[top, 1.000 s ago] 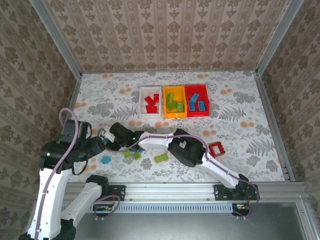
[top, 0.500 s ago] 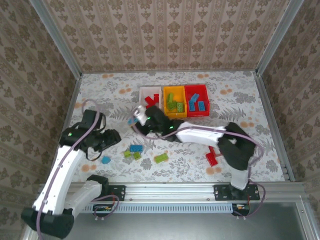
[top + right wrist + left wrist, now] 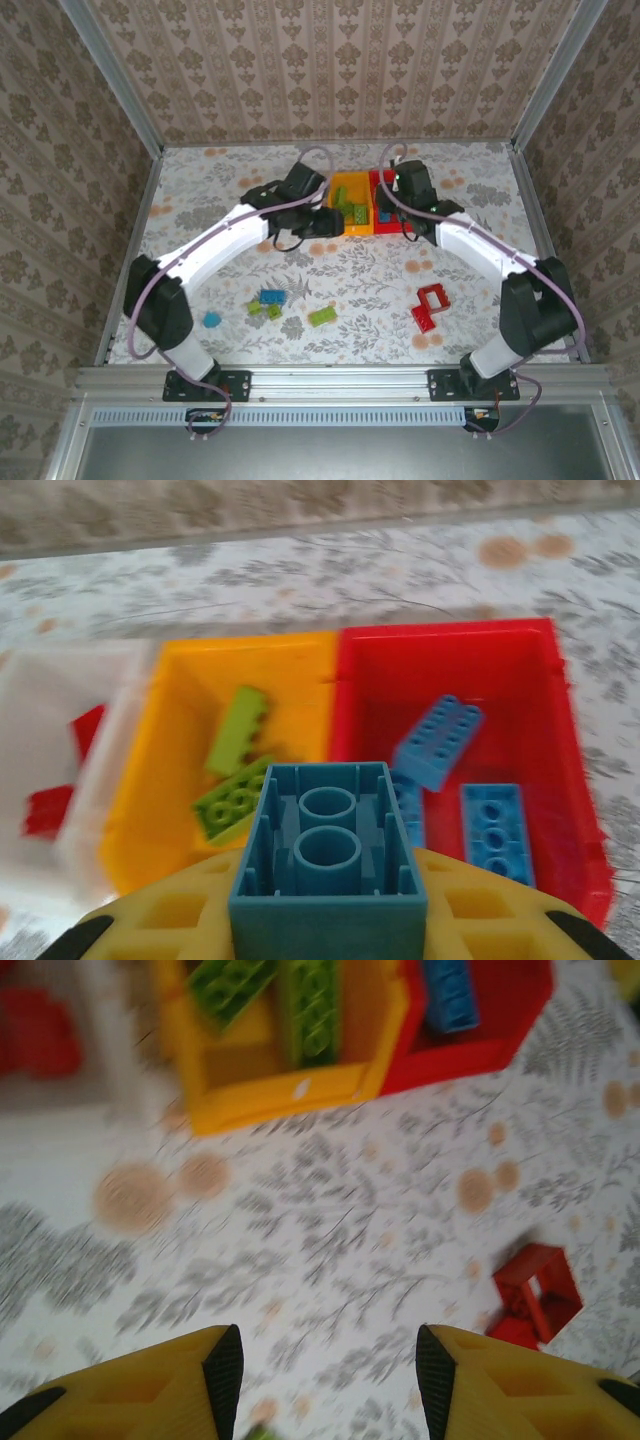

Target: Sort the legos into containers by color

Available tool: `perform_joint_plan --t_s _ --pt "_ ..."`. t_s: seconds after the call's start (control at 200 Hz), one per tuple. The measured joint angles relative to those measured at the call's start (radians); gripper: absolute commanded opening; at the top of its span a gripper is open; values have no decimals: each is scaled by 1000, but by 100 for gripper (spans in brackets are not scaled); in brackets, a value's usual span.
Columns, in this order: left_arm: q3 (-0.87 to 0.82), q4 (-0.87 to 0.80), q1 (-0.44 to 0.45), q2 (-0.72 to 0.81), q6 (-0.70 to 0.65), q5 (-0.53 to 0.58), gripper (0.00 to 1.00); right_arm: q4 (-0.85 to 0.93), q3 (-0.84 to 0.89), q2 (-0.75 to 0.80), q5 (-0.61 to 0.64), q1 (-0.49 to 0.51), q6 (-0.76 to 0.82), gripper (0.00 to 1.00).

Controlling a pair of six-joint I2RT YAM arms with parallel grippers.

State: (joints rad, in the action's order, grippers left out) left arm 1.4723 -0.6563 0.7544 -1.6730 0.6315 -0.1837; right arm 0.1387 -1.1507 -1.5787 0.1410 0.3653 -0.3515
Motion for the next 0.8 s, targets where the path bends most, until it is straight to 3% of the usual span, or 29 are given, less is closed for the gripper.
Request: perform_joint_plan --t_s 0.205,0.59,0.8 --pt "109 23 56 -103 -60 -6 53 126 -136 -168 -9 -69 -138 32" --pt "117 17 132 -134 -170 -32 53 222 -182 -254 -45 -88 -256 61" --pt "116 0 169 -165 -227 -42 54 230 -182 -245 -50 -88 -255 60"
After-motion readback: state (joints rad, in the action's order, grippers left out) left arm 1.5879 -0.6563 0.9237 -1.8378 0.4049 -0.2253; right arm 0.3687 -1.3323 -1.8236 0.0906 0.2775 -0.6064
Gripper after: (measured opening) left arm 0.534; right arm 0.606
